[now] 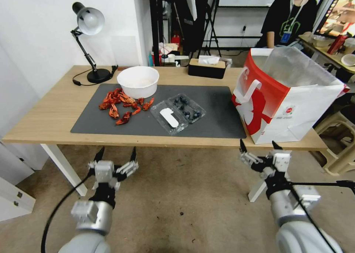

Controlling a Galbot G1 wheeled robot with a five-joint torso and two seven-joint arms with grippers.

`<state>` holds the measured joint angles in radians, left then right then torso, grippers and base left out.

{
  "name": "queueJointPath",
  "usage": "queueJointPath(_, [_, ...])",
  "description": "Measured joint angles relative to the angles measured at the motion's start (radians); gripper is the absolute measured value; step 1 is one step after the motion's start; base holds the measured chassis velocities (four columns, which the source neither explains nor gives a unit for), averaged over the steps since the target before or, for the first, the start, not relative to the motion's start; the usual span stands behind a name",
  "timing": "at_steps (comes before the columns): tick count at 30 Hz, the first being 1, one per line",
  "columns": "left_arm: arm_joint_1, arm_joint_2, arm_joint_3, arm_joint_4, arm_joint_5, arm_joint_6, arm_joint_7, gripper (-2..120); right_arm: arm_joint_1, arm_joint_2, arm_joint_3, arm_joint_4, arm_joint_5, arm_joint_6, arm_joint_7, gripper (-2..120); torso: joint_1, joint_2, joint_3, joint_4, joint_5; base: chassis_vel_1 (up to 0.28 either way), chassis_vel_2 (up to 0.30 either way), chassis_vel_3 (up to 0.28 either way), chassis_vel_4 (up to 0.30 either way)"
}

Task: Close the takeout container lid, then place the container into the takeout bag.

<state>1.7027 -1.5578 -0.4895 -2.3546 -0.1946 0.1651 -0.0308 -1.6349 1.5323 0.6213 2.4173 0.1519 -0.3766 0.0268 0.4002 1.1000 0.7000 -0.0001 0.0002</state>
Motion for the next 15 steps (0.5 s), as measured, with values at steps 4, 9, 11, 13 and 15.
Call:
queueJointPath(4, [0.000,0.003,-0.001,0.008,-0.012,-0.036,-0.001,100,0.002,-0.001,-0.016,0.000,0.007,0.000,0.004,100,0.000,0.000,0.000,0.0001,-0.0003,0.000,0.000,0.000,0.000])
queueJointPath(9, [0.002,0.011,-0.008,0.013,-0.014,-0.062,0.001,100,0.011,-0.018,-0.051,-0.011,0.024,0.028,0.029,100,0.000,0.000,0.000,0.0001,-0.0003,0.000,0.000,0.000,0.000])
queueJointPath(11, [0.000,0.020,-0.008,0.015,-0.013,-0.066,0.007,100,0.025,-0.037,-0.076,-0.017,0.044,0.038,0.059,100,0.000,0.000,0.000,0.0002,-0.0002,0.000,0.000,0.000,0.000])
queueJointPath(13, [-0.003,0.027,-0.007,0.018,-0.013,-0.067,0.010,100,0.038,-0.054,-0.088,-0.021,0.059,0.040,0.077,100,0.000,0.000,0.000,-0.0002,-0.0003,0.000,0.000,0.000,0.000])
queueJointPath(15, [-0.003,0.030,-0.009,0.022,-0.014,-0.071,0.012,100,0.075,-0.087,-0.113,-0.032,0.099,0.039,0.109,100,0.000,0.000,0.000,0.0001,-0.0002,0.000,0.000,0.000,0.000])
